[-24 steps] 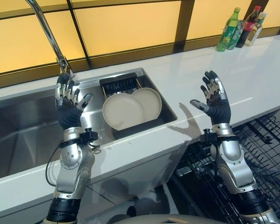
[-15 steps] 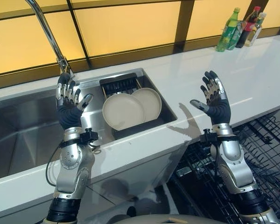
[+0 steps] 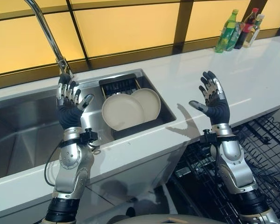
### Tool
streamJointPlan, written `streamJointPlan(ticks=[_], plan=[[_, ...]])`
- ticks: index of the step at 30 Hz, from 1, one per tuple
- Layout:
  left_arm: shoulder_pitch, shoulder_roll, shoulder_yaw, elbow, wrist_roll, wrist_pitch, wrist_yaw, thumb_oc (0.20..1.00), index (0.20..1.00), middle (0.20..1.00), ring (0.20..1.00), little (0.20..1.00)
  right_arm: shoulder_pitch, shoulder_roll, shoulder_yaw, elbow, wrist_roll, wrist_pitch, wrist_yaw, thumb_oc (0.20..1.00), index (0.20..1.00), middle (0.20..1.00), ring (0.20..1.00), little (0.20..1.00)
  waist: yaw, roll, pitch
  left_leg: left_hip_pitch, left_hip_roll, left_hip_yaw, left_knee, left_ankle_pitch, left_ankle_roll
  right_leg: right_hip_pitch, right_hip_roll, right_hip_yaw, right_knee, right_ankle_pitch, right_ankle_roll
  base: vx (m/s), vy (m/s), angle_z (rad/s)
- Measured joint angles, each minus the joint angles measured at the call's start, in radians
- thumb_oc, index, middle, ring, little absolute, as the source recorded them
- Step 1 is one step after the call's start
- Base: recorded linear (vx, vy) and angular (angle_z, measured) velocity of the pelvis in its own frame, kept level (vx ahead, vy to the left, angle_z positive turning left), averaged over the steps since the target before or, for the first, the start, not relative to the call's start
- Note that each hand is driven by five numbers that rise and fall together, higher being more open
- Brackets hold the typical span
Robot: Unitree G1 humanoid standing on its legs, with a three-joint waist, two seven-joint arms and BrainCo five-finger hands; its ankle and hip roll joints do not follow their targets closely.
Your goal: Pick up plates and place into dishwasher.
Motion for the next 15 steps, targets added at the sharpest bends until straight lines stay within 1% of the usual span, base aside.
streamJointPlan(ticks=[2,6,8,9,12,14,15], plan=[[0.001,0.001,0.001,0.0,0.002,0.006,0.0,1.0,1.0,1.0,1.0,1.0,0.0,0.0,0.0,0.0,0.0,0.0,-0.001,1.0,1.0,1.0,1.0,1.0,0.003,-0.001,0.0,0.001,0.001,0.002,0.004,0.0,-0.002,0.0,0.002,0.004,0.0,0.0,0.0,-0.04,-0.086,-0.02],[0.003,0.005,0.001,0.002,0.022,0.046,-0.013,1.0,1.0,1.0,1.0,1.0,0.0,-0.001,0.0,0.001,0.0,0.0,-0.001,1.0,1.0,1.0,1.0,1.0,0.012,0.004,0.003,-0.005,0.003,-0.014,0.023,-0.003,-0.006,-0.004,0.004,0.009,0.0,0.0,-0.001,-0.02,0.031,-0.07],[0.003,0.02,0.002,0.004,0.023,0.074,-0.027,1.0,1.0,1.0,1.0,1.0,-0.002,-0.001,0.002,0.004,-0.004,0.001,0.0,1.0,1.0,1.0,1.0,1.0,0.029,0.014,0.009,0.008,0.009,-0.022,0.02,-0.008,-0.013,-0.01,0.008,0.043,0.001,0.001,-0.003,-0.04,0.1,-0.37],[0.003,0.037,0.006,0.004,0.031,0.092,-0.032,1.0,1.0,1.0,1.0,1.0,-0.002,-0.002,0.003,0.004,-0.008,0.001,-0.001,1.0,1.0,1.0,1.0,1.0,0.026,0.018,0.012,0.011,0.008,-0.031,0.017,-0.01,-0.014,-0.009,0.006,0.049,0.0,0.004,-0.003,-0.02,0.146,-0.28],[0.002,0.097,0.021,0.015,0.068,0.138,-0.037,1.0,1.0,1.0,1.0,1.0,-0.002,-0.023,0.0,0.004,-0.007,0.002,-0.003,1.0,1.0,1.0,1.0,1.0,0.02,0.032,0.02,0.019,0.008,-0.025,0.001,-0.008,-0.012,-0.014,0.006,0.059,0.003,0.006,0.002,0.04,0.17,-0.11],[-0.009,0.125,0.038,0.046,0.068,0.168,-0.048,1.0,1.0,1.0,1.0,1.0,-0.003,-0.037,-0.002,0.004,-0.005,0.004,-0.001,1.0,1.0,1.0,1.0,1.0,0.0,0.04,0.024,0.016,0.008,-0.019,0.001,-0.009,-0.011,-0.021,0.003,0.063,0.009,0.007,0.002,0.06,0.168,-0.08],[-0.013,0.135,0.044,0.065,0.068,0.182,-0.05,1.0,1.0,1.0,1.0,1.0,-0.003,-0.042,-0.002,0.004,0.0,0.005,-0.001,1.0,1.0,1.0,1.0,1.0,-0.002,0.045,0.025,0.016,0.008,-0.016,0.001,-0.008,-0.01,-0.022,0.002,0.064,0.012,0.008,0.002,0.08,0.145,-0.06]])
